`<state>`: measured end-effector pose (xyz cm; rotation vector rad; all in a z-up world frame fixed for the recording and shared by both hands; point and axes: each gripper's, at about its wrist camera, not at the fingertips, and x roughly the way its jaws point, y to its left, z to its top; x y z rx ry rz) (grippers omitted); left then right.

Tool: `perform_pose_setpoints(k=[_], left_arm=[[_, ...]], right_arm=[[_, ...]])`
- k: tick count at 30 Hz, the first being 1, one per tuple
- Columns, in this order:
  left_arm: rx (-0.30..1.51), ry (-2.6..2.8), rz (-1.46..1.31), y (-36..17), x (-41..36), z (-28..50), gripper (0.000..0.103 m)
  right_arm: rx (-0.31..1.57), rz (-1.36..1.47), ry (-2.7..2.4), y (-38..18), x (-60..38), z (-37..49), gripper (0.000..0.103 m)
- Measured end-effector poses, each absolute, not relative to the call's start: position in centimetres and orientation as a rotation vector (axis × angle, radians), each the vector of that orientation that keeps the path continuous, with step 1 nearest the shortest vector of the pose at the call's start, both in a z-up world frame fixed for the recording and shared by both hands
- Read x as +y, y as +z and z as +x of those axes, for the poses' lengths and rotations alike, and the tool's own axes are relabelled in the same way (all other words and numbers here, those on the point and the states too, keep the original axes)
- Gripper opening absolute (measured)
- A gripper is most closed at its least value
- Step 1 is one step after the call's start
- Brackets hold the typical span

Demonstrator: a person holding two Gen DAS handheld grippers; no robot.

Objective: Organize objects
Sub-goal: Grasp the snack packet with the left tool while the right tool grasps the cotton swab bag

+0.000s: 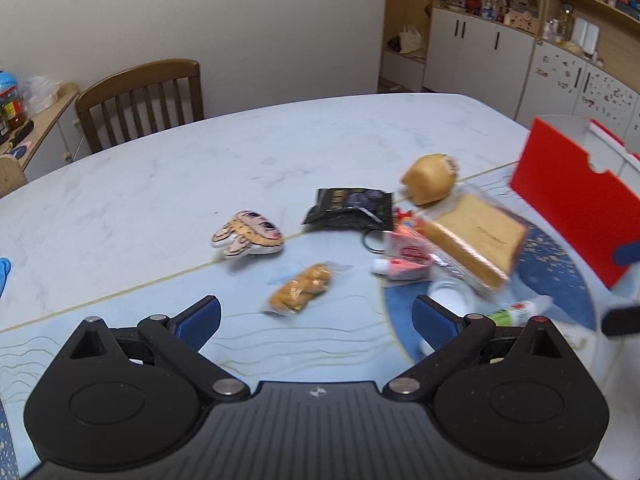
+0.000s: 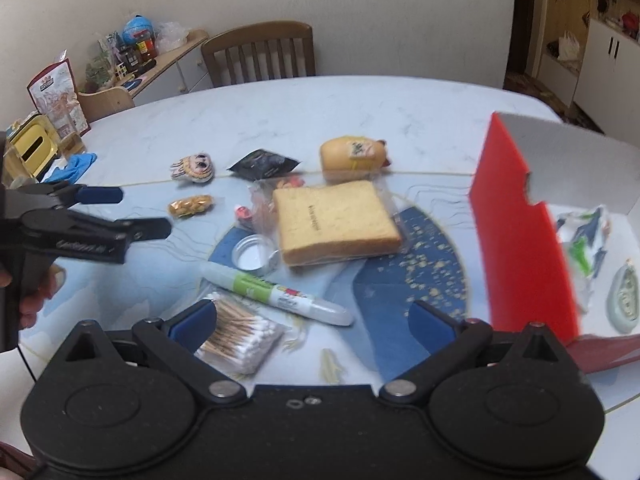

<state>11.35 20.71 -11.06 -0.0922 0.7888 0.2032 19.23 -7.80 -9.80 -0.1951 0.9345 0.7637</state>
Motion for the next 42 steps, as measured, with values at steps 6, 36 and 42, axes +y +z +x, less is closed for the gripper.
perform_pose_setpoints(k=[6, 36, 42], left_arm=[[0.795, 0.196, -0.05, -12.7, 21.9, 12.8, 0.102], [0.797, 0.123, -0.007, -15.4, 22.6, 15.5, 0.059], [0.81, 0.099, 0.013, -15.2, 21.8, 15.6, 0.042]], right_arm=[[0.979, -0.237, 0.79, -11.5, -4.8, 17.9, 0.102], [1.128, -0.235, 0.652, -15.2, 1.5, 16.9, 0.101], [1.12, -0.271, 0.656, -15.1, 1.3, 16.9, 0.092]])
